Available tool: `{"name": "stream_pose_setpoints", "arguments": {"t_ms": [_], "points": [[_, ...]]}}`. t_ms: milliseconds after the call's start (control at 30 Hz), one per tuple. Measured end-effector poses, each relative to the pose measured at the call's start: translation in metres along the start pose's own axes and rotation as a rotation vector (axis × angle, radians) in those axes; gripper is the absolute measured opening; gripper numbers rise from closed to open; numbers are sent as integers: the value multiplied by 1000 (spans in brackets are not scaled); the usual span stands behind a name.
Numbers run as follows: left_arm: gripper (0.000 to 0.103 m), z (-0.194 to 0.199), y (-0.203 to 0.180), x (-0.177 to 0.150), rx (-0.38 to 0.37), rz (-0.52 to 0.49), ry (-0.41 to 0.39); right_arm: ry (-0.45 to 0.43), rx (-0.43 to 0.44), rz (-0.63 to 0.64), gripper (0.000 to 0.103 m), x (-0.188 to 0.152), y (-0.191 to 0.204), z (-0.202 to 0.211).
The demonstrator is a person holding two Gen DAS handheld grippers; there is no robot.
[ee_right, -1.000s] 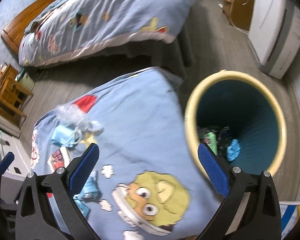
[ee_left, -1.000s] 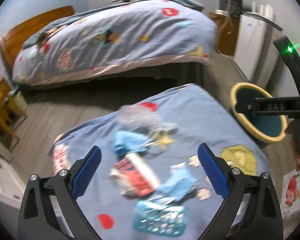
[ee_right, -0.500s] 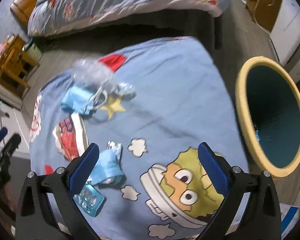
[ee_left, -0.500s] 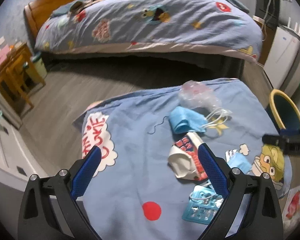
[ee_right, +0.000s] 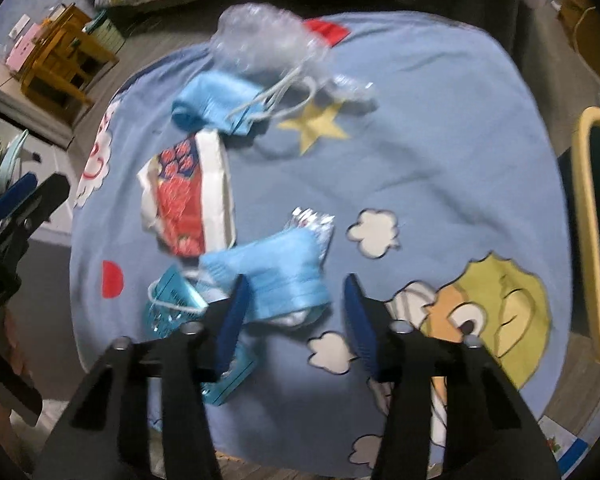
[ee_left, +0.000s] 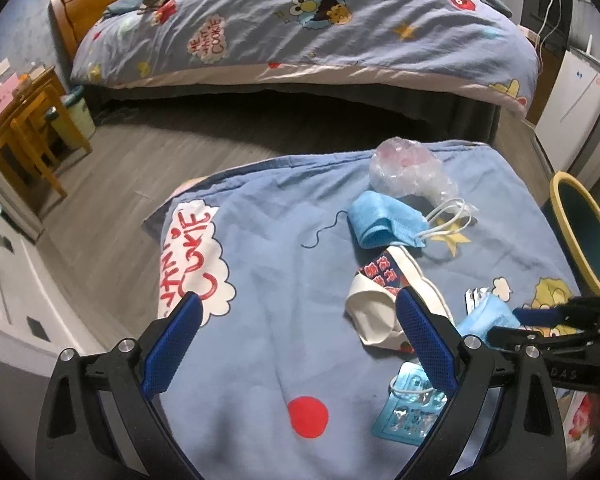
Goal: Collect trash
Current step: 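Grasp a blue face mask with the right tool while the left tool grasps the white-red wrapper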
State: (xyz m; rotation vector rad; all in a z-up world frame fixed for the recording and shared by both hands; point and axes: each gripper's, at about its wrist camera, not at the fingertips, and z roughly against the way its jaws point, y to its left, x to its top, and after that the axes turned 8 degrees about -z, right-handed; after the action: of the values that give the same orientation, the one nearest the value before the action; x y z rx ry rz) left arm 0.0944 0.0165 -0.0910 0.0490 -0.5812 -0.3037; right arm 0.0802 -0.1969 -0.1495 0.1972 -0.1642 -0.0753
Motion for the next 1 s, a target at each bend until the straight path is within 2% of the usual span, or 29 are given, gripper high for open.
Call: {"name": "stream_pose_setpoints", "arguments": {"t_ms": [133, 367, 600, 800, 900, 1000], "points": [[96, -1, -4, 1, 1, -11, 3, -31, 48, 9, 25, 3, 5, 11], [96, -2, -3, 1, -7, -6, 0, -133, 129, -38, 24, 11, 1, 56], [96, -16, -19, 3, -20, -34, 29, -227, 53, -134, 24, 20, -36, 87], [96, -45, -43, 4, -58, -36, 85, -269, 77, -209, 24, 27, -77, 103], [96, -59, -49, 3, -79, -3, 109, -278, 85, -216, 24, 29, -86, 105], [91, -71, -49, 1, -92, 44, 137, -274, 82, -207, 24, 29, -91, 106]]}}
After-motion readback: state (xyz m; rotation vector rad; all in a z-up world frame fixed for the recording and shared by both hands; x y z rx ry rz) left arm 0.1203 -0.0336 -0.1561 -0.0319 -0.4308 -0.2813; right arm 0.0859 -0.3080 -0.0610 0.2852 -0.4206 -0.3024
